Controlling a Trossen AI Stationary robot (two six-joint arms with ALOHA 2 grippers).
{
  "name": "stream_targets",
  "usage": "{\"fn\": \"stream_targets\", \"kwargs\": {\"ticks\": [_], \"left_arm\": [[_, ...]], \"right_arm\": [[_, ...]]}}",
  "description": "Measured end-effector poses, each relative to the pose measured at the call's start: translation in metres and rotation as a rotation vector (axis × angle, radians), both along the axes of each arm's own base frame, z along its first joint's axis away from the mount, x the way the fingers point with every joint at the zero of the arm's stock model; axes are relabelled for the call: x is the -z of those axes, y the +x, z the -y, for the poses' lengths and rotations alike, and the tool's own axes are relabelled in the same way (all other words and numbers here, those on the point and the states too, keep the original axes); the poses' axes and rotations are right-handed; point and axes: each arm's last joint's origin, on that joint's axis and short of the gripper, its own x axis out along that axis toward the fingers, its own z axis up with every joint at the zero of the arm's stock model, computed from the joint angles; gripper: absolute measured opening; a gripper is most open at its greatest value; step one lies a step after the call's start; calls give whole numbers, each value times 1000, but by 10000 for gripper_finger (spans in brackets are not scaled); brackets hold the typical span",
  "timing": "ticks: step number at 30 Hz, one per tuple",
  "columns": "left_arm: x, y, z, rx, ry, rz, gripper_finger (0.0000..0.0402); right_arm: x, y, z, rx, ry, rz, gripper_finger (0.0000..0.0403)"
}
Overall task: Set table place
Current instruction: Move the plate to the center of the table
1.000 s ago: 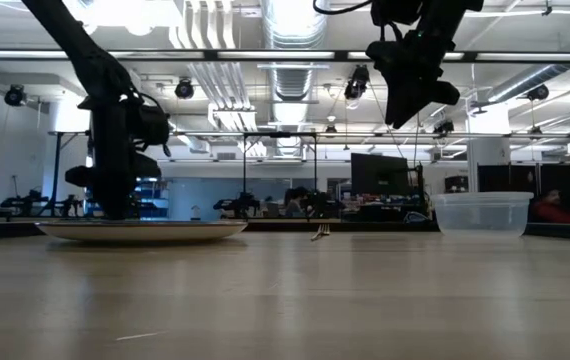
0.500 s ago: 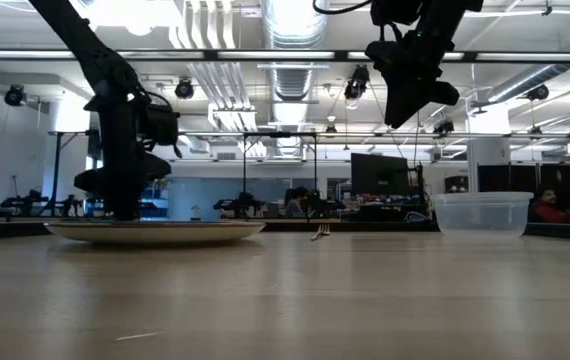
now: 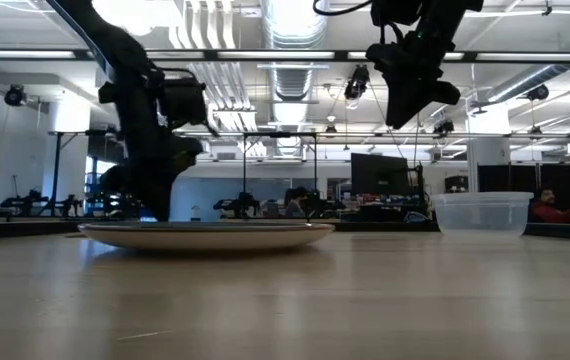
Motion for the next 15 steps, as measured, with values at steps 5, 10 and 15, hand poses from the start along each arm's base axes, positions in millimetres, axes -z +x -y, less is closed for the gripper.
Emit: {"fn": "stream_targets", "kwargs": {"ticks": [5,10,15], "left_arm": [[-2,15,19,29,-2,57,0],[-7,31,38,93,-18,160,0],[-11,38,52,94,18,179,0]], "right_arm": [[1,-2,-1,-1,10,-23,66],[2,-4,-2,-1,22,-52,66],[3,-5,-6,-14,28,-69,64]]}}
